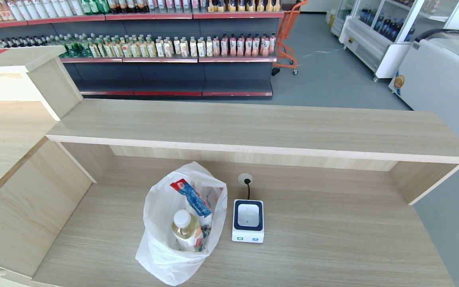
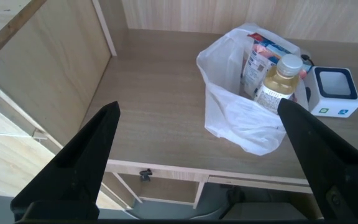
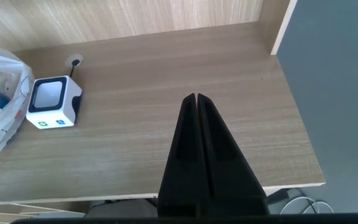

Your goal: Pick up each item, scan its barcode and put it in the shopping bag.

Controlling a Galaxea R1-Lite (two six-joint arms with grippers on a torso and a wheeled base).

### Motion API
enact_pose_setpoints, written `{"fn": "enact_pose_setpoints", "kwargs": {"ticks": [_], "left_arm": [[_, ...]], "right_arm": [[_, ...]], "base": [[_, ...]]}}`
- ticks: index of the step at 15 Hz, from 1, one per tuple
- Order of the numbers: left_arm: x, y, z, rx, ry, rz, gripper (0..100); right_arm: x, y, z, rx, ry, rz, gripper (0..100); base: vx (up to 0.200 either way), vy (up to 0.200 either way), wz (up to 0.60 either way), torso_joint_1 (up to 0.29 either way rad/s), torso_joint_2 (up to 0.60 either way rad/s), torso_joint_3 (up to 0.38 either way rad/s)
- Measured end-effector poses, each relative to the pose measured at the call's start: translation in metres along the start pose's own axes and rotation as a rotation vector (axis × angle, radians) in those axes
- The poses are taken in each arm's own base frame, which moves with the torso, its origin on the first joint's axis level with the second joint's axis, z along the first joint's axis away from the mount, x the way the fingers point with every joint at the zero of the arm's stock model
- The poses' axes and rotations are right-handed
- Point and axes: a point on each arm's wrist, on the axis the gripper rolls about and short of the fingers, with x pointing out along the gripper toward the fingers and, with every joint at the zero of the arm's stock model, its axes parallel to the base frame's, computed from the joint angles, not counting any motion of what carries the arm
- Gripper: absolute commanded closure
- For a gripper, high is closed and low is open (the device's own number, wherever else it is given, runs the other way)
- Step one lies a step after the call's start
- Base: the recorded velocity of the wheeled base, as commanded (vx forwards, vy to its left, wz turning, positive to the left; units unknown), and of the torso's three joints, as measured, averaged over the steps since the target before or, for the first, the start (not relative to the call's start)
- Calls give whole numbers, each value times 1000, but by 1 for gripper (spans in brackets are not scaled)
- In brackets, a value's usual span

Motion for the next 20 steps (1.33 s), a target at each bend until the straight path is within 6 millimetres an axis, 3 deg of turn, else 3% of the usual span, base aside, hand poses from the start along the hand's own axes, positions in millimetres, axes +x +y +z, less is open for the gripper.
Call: {"fn": "enact_pose_setpoints", "kwargs": {"ticks": [5, 20], "left_arm": [[0, 0, 0, 0, 0, 0, 0], [0, 0, 0, 0, 0, 0, 0]], "right_arm": [[0, 0, 0, 0, 0, 0, 100], [0, 0, 0, -1, 1, -1, 100]], "base": [[0, 120, 0, 0, 0, 1], [0, 0, 0, 0, 0, 0]]}}
